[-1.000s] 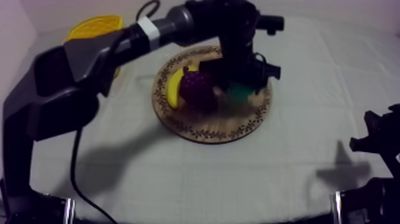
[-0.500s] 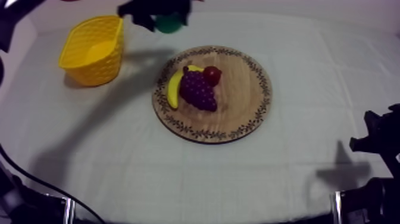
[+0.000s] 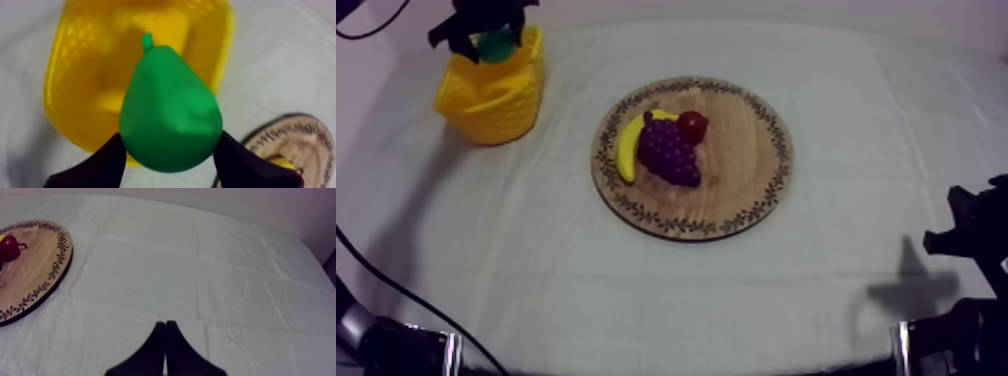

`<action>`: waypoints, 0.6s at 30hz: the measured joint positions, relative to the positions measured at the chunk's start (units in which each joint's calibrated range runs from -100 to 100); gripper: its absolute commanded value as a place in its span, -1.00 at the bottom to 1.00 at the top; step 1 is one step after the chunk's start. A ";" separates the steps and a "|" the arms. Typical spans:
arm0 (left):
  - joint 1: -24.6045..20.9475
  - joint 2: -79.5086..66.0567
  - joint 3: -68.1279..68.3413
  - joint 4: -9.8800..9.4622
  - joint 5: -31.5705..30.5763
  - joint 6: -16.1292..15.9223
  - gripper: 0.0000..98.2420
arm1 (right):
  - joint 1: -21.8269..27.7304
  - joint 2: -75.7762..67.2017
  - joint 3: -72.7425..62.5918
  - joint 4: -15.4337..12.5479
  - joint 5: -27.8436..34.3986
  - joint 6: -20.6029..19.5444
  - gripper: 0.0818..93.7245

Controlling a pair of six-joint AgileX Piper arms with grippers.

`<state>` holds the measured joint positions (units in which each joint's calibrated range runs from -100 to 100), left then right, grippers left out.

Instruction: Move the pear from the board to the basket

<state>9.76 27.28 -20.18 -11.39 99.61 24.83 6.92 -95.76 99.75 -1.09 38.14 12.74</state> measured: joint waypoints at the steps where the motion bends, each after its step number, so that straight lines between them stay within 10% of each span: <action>1: -0.68 0.75 0.00 -0.07 -0.21 -0.04 0.24 | 0.00 0.00 0.00 0.00 0.00 0.00 -0.99; 18: -4.71 14.69 -3.31 2.51 -6.45 -0.97 0.42 | 0.00 0.00 0.00 0.00 0.00 0.00 -0.99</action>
<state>5.05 41.97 -23.49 -8.88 93.16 23.87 6.92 -95.76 99.75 -1.09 38.14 12.74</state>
